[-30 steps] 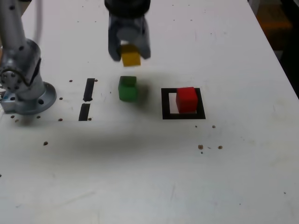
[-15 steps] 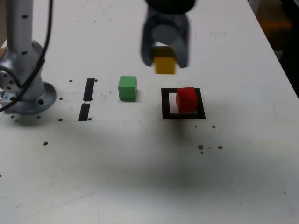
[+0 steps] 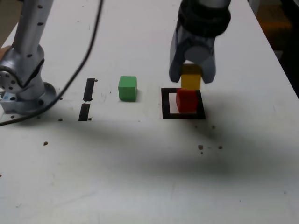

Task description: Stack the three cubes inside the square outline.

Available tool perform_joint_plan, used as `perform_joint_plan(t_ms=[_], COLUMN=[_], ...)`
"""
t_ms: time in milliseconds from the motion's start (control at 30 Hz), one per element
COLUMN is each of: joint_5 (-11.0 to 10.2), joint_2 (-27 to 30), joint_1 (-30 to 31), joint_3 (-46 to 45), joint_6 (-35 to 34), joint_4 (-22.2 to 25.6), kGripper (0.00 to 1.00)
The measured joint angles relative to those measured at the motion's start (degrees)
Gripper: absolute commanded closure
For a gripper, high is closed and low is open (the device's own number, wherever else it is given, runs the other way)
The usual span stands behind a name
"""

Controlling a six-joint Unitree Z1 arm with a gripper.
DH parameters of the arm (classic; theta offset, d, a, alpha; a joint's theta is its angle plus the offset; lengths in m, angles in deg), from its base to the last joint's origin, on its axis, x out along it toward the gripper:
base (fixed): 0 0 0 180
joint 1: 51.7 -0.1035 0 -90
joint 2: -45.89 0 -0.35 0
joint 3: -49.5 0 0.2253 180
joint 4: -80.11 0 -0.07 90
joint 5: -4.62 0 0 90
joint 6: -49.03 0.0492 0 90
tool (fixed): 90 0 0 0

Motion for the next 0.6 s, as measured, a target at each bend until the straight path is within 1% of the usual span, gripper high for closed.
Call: perform_joint_plan(t_ms=[133, 367, 467, 600], joint_5=[0.4, 0.7, 0.6, -0.5], joint_2=[-0.3, -1.3, -1.3, -1.3], joint_1=[-0.4, -0.7, -0.7, -0.7], joint_3=[-1.9, -2.3, -2.6, -2.7], joint_6=[-1.5, -1.9, -1.9, -1.9], joint_4=[-3.3, -3.7, -3.7, -3.5], kGripper=[0.78, 0.78, 0.73, 0.64])
